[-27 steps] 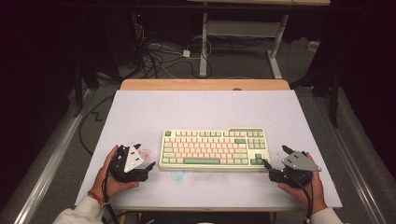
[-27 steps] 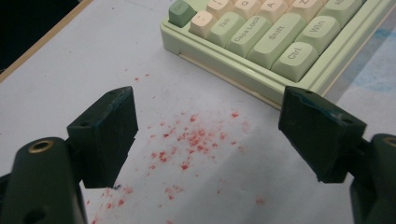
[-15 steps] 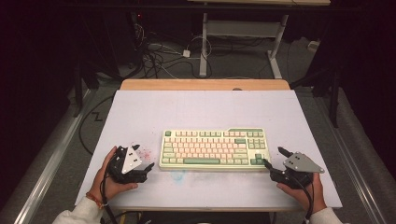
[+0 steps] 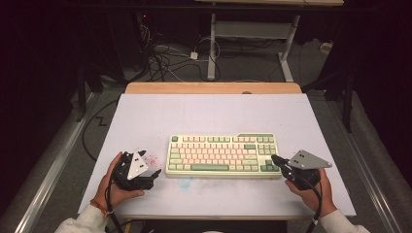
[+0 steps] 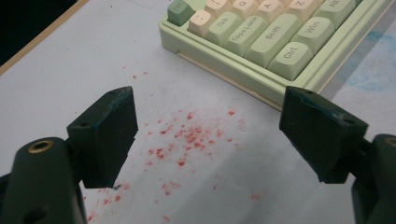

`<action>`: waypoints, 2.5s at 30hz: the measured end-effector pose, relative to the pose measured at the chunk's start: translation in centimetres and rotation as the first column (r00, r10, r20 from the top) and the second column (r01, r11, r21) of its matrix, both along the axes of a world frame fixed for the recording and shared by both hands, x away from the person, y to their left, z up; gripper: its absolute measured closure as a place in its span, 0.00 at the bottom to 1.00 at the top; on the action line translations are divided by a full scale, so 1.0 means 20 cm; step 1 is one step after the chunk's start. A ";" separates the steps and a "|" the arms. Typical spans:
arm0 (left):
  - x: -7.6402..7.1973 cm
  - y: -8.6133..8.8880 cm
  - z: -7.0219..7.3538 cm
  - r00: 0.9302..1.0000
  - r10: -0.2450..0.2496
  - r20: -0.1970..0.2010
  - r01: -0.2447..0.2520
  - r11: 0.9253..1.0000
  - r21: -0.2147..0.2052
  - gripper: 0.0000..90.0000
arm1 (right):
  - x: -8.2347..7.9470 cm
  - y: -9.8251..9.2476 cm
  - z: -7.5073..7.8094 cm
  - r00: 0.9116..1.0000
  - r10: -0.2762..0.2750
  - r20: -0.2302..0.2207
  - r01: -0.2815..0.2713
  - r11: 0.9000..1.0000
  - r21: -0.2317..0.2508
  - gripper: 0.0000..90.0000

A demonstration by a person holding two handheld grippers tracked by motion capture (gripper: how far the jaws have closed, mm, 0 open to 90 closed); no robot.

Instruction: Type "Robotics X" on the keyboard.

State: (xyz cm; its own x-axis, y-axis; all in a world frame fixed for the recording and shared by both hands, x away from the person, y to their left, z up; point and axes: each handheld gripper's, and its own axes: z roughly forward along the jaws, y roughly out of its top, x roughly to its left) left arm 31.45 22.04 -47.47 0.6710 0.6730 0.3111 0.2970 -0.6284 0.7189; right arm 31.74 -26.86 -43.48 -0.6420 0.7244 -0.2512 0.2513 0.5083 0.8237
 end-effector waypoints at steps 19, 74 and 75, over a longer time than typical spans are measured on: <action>0.00 0.01 -0.01 1.000 0.005 -0.012 -0.005 1.000 0.002 0.21 | 0.18 0.28 -0.06 0.987 0.116 -0.109 -0.129 0.985 -0.114 1.00; 0.21 -0.33 0.17 0.976 -0.175 -0.127 0.173 0.985 -0.021 0.97 | 0.18 0.28 -0.15 0.984 0.109 -0.139 -0.123 0.987 -0.100 1.00; 0.21 -0.35 0.17 0.975 -0.181 -0.128 0.180 0.983 -0.019 0.97 | 0.18 0.28 -0.15 0.984 0.109 -0.139 -0.123 0.987 -0.100 1.00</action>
State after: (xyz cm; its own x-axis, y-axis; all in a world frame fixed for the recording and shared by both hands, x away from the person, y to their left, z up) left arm 35.73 15.12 -44.03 0.8157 0.5390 0.2100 0.2695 -0.6754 0.6865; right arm 35.43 -21.33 -46.44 -0.7530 0.6161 -0.2310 0.2886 0.6248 0.7255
